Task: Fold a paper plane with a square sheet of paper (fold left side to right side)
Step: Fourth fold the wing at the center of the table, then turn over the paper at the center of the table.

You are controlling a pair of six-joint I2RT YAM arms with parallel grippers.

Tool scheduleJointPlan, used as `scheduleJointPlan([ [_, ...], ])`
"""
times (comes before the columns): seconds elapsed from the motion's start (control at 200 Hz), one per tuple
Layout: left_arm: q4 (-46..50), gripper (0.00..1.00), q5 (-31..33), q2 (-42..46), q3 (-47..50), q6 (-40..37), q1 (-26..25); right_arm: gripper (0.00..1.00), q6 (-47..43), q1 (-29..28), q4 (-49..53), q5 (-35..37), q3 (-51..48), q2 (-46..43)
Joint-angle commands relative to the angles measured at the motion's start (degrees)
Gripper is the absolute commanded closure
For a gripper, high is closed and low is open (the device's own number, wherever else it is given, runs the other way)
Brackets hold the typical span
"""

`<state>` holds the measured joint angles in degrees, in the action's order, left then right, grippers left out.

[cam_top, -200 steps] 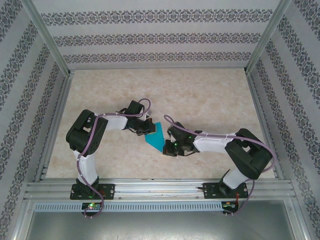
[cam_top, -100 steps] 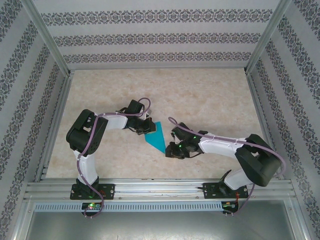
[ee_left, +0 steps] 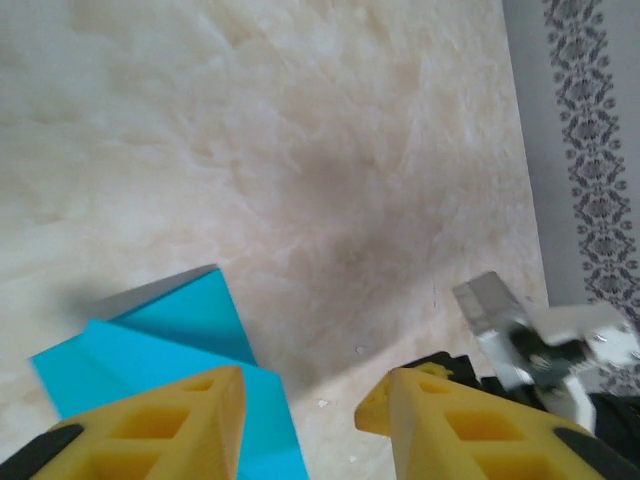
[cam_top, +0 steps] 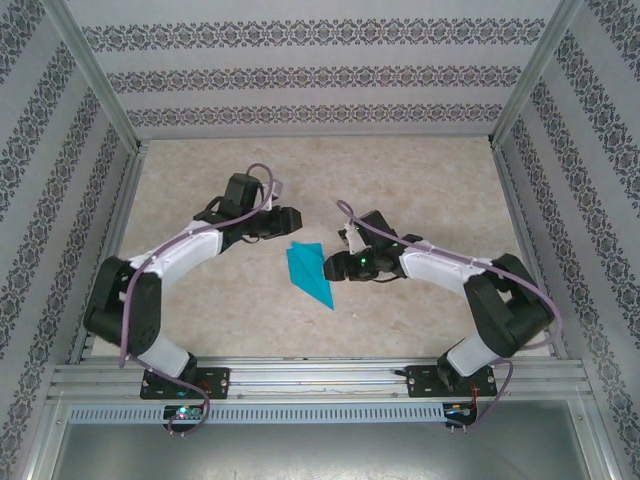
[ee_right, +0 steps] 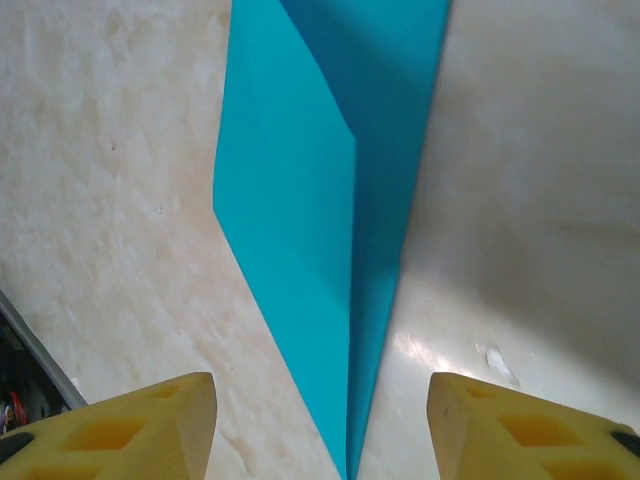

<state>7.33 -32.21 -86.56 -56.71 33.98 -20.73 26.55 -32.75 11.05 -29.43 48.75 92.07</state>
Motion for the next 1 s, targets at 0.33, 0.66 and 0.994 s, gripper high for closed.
scheduleJointPlan([
  [0.33, 1.88, 0.46, 5.19, 11.68, 9.82, -1.92, 3.81, 0.67, -4.44, 1.20, -6.29, -9.74, 6.80, 11.19],
  [0.66, -4.39, 0.36, 0.57, 18.88, 10.03, -0.37, 5.97, 1.00, -6.15, 3.89, -6.72, -10.80, 4.80, 0.50],
  [0.994, -11.22, 0.40, -17.78, 19.65, 1.71, 3.40, 6.52, 1.00, 1.62, 10.44, -21.41, -20.46, 0.14, -17.35],
])
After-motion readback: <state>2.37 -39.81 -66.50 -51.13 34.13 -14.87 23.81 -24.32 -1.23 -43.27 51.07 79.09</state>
